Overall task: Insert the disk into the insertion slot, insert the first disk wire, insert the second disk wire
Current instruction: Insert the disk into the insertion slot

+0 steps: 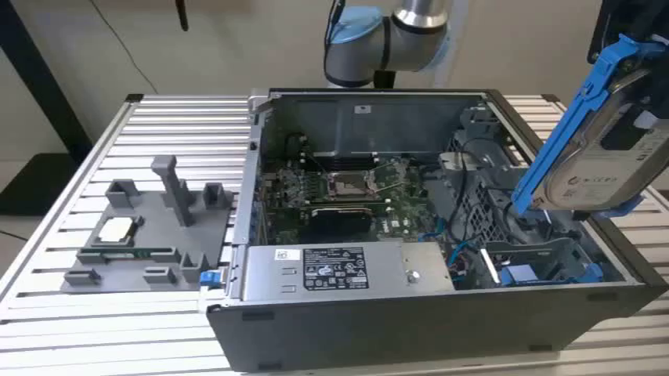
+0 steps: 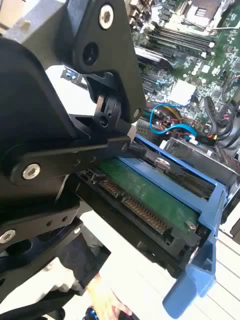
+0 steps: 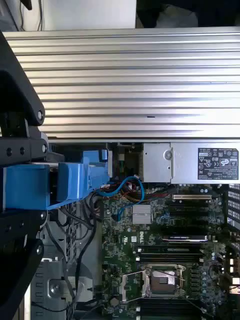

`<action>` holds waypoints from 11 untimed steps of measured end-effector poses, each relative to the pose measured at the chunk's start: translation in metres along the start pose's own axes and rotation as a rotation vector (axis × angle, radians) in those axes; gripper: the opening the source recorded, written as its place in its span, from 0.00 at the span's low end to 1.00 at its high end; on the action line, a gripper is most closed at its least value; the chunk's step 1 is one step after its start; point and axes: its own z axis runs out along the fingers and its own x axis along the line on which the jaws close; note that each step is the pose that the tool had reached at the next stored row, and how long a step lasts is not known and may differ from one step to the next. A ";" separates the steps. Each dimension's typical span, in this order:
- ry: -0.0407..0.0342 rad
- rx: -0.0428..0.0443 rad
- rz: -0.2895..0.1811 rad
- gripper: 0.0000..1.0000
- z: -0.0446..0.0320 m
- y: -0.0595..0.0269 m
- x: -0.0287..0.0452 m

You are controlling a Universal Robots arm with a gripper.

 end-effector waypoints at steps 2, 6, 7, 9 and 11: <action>0.0000 0.0000 0.000 0.33 0.0000 0.0000 0.0000; -0.0001 0.0000 0.000 0.33 0.0000 0.0000 0.0000; -0.0001 0.0000 0.000 0.33 0.0000 0.0000 0.0000; -0.0001 0.0000 0.000 0.33 0.0000 0.0000 0.0000; -0.0001 0.0000 0.000 0.33 0.0000 0.0000 0.0000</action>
